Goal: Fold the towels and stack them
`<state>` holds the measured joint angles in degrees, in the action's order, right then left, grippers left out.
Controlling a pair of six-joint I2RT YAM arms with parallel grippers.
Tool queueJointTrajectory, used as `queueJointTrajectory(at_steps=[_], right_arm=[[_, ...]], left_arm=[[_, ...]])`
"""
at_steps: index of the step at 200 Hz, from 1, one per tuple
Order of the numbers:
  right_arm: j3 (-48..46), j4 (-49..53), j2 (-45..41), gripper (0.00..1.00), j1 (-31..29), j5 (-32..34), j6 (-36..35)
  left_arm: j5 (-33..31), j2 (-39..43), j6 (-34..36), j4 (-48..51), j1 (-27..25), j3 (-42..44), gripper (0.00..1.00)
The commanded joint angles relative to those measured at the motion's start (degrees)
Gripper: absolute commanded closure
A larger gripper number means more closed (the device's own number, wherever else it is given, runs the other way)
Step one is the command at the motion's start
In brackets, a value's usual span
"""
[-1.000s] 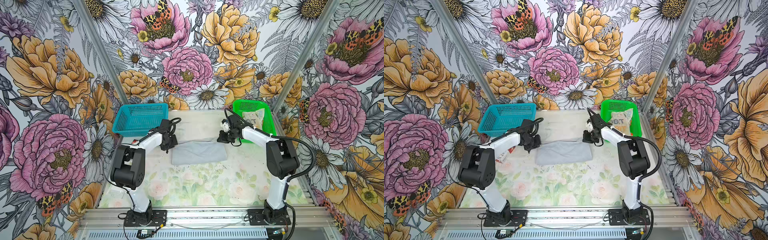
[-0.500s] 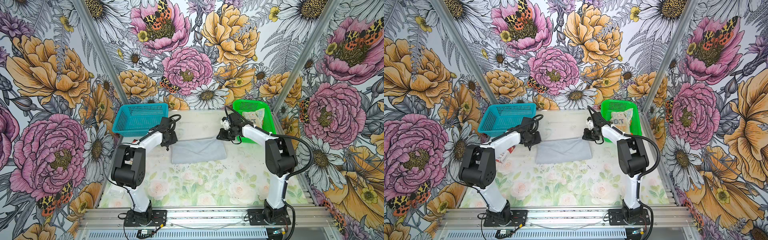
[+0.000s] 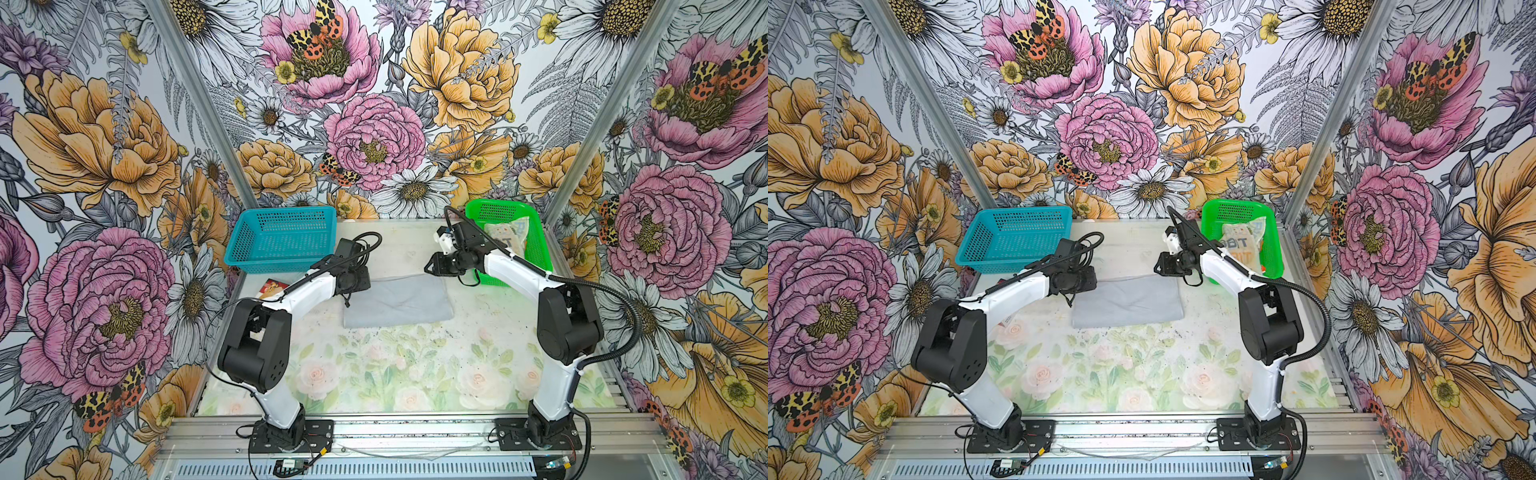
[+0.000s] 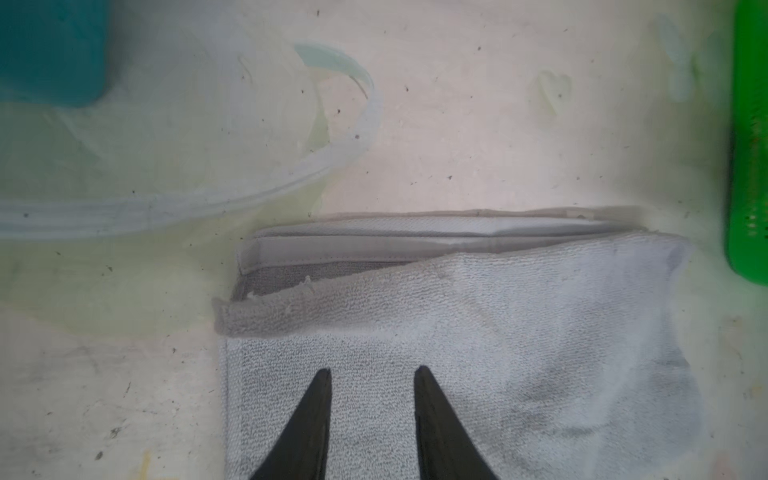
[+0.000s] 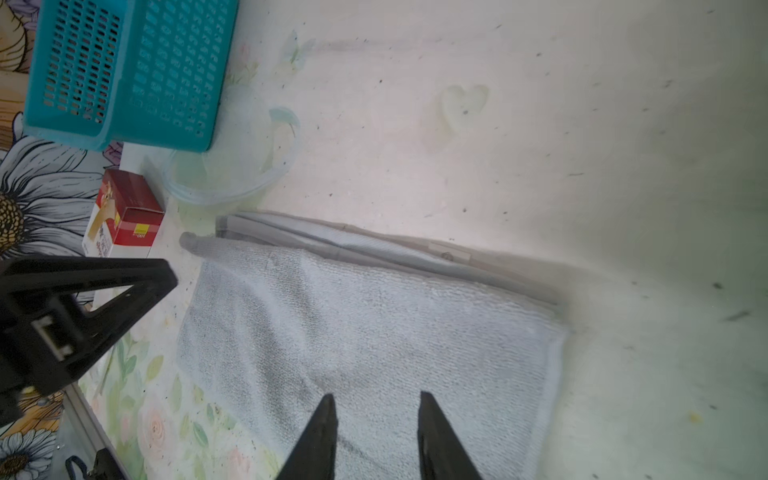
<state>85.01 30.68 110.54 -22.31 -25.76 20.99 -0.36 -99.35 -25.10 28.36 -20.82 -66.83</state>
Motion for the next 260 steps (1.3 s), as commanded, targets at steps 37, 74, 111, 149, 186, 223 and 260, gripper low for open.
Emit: queueJointTrajectory(at_steps=[37,74,111,149,186,223,260], right_arm=[[4.22,-5.52,12.25,0.68,-1.81,-4.55,5.41],[3.54,-5.54,12.92,0.68,1.1,-1.52,6.53],[-1.7,-5.44,10.64,0.69,4.23,3.22,7.09],[-4.88,-5.45,9.0,0.69,4.85,4.77,6.53],[-5.64,-5.45,8.37,0.69,4.9,5.13,5.63],[-5.73,-5.43,8.11,0.69,5.04,5.27,4.71],[-5.97,-5.44,5.51,0.69,4.74,5.34,3.68]], left_arm=[[0.32,-10.95,-1.33,-1.37,2.7,-4.8,0.61],[-2.23,-11.72,-1.43,-5.78,2.95,-4.08,0.58],[-5.37,-10.64,-1.62,-10.13,4.21,-0.45,0.49],[-7.36,-10.24,-0.48,-8.93,4.9,0.77,0.46],[-11.22,4.4,1.4,-11.82,2.74,9.07,0.38],[4.19,6.78,-1.05,-9.07,10.03,14.71,0.38],[16.94,3.0,-0.4,-13.3,12.56,15.97,0.38]])
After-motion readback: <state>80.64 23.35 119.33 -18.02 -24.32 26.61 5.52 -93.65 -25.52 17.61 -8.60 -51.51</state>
